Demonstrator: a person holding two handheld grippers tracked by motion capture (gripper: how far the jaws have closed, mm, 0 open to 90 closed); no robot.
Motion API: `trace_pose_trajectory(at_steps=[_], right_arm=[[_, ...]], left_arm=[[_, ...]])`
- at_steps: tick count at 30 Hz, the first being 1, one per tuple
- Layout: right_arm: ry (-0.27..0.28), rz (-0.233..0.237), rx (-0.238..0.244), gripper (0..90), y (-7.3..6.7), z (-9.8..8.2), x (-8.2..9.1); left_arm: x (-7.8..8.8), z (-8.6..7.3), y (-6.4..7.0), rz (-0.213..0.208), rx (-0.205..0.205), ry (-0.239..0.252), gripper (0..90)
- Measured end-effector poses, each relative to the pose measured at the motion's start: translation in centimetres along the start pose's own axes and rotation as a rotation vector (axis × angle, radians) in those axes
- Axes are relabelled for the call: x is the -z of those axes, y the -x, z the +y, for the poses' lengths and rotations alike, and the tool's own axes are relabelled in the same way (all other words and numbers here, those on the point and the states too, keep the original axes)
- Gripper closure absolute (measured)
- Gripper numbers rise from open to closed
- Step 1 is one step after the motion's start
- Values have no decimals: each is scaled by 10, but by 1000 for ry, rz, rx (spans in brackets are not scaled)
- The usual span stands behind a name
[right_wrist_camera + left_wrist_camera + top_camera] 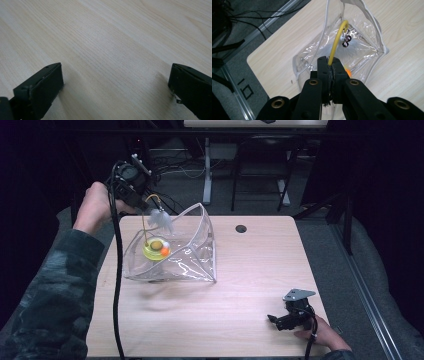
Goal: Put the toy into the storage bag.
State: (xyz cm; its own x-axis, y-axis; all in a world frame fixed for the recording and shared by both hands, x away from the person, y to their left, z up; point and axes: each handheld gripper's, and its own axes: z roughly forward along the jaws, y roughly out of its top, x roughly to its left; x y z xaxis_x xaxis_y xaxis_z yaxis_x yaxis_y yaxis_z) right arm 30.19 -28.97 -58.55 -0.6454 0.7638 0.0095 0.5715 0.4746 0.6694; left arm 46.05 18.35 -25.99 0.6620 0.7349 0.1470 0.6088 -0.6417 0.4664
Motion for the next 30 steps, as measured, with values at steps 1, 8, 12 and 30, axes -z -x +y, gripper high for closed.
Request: trace_pose_trajectory(at_steps=[1,8,12,30], right_arm=[[2,2,-1,0,0,0,0],[-3,-4,2,0,0,0,0],[-2,-2,1,0,0,0,0],[1,2,0,0,0,0,0]], left_arm=[[-2,0,0,-1,1,-1,882],[-16,-2,1,-23,2,-15,882],[-24,-3,1,-31,10,-21,882],[-57,-9,2,-53,16,-56,881]])
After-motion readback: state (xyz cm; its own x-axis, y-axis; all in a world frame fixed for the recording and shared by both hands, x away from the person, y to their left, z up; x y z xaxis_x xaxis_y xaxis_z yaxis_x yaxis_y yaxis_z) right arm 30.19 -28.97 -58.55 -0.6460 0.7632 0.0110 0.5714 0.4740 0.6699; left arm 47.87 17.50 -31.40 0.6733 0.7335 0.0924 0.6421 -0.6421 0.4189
